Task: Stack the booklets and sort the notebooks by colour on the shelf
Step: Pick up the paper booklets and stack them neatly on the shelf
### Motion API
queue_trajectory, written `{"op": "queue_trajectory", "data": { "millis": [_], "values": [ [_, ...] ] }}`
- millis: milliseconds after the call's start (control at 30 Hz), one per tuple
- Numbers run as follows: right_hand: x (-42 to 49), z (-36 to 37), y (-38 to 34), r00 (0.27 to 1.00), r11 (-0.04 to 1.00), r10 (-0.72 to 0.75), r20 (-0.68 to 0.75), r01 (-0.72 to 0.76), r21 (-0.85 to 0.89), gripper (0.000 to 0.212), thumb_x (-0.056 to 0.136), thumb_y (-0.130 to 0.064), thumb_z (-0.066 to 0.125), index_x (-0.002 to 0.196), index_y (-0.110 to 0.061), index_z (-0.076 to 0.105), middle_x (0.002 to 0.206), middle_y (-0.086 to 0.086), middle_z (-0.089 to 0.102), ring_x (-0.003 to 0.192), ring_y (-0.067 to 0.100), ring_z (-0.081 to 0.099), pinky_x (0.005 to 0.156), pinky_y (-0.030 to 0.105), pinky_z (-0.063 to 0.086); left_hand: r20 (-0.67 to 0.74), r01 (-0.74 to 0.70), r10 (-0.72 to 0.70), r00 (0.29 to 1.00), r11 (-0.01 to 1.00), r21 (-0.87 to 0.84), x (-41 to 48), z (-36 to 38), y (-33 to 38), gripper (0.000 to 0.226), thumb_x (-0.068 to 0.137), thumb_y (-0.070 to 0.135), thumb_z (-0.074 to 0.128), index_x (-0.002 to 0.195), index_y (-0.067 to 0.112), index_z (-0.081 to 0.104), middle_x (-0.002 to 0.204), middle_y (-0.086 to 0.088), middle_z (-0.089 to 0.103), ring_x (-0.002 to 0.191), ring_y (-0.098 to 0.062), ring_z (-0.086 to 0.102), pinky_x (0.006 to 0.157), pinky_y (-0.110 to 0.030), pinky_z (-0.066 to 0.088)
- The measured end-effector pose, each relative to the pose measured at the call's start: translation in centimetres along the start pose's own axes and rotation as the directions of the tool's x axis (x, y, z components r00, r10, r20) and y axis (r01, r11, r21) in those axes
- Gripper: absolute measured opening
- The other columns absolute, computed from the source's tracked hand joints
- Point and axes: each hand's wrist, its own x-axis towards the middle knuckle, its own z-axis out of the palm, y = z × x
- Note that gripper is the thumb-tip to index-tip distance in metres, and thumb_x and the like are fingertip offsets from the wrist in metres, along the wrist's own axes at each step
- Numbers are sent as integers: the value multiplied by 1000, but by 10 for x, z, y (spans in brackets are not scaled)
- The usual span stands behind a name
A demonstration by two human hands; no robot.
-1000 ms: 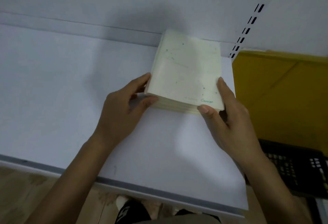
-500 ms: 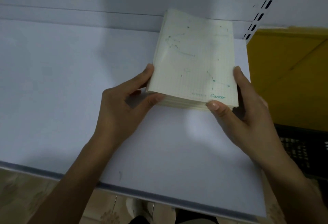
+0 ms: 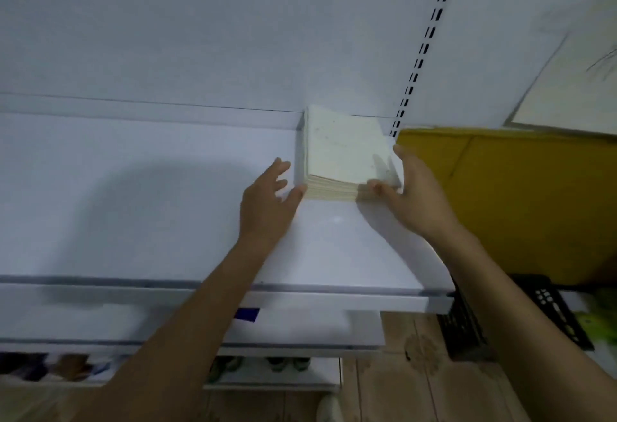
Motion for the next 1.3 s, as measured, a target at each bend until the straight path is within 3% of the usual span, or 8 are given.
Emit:
{"op": "queue_trajectory", "data": {
  "millis": [67,200,367,467,667,967,1100,1300],
  "values": [
    [-18,2,-34,996,996,-42,-78,35,-87,68,90,-38,61,145,-9,34,149,7,39,137,21,35,110,34,30,-4,-86,87,996,994,74,-26,-27,1,49,88,22,66,133,14,51,144,-1,45,122,-17,53,97,-27,45],
    [-70,29,-112,988,984,-156,-17,154,-94,63,93,-41,55,145,-14,35,149,5,40,136,21,35,109,33,27,-66,-217,244,967,936,278,-91,-110,-9,48,88,26,65,133,14,53,143,-2,46,130,-21,44,104,-36,39],
    [-134,97,-214,918,924,-376,126,381,-20,61,94,-40,54,145,-14,34,149,3,39,137,19,33,111,32,24,-123,-74,171,978,826,559,-168,-228,-40,55,91,33,59,141,18,41,149,-1,38,138,-21,32,113,-43,28],
    [-157,131,-281,852,862,-503,144,507,10,60,94,-41,54,144,-13,37,147,6,42,136,22,35,111,35,26,-168,-17,191,967,707,707,-217,-298,-54,53,90,33,57,137,9,48,140,-10,49,131,-28,45,107,-46,32],
    [-177,188,-381,753,758,-641,149,651,-36,62,93,-50,48,144,-17,37,152,10,34,140,24,28,113,39,21,-328,197,138,934,569,799,-267,-396,-68,56,91,32,59,139,8,43,145,-9,44,135,-27,38,111,-46,25],
    [-145,266,-431,741,770,-628,236,636,53,57,91,-52,51,139,-22,42,154,8,29,140,24,27,111,40,24,-368,233,154,917,543,807,-234,-455,-105,55,89,41,53,135,12,49,141,-7,49,131,-25,45,106,-42,31],
    [-99,315,-472,715,737,-658,237,676,9,61,90,-53,52,140,-20,41,152,10,33,138,27,31,109,41,27,-322,225,106,941,514,827,-185,-486,-134,62,93,42,51,146,17,30,152,-1,32,142,-19,26,114,-43,22],
    [-3,371,-545,689,707,-667,284,705,-49,67,88,-53,55,141,-17,37,144,8,42,128,27,41,104,43,35,-251,236,-1,968,346,908,-101,-550,-169,66,97,48,35,151,23,7,159,6,11,146,-12,7,117,-36,8]
  ]
}}
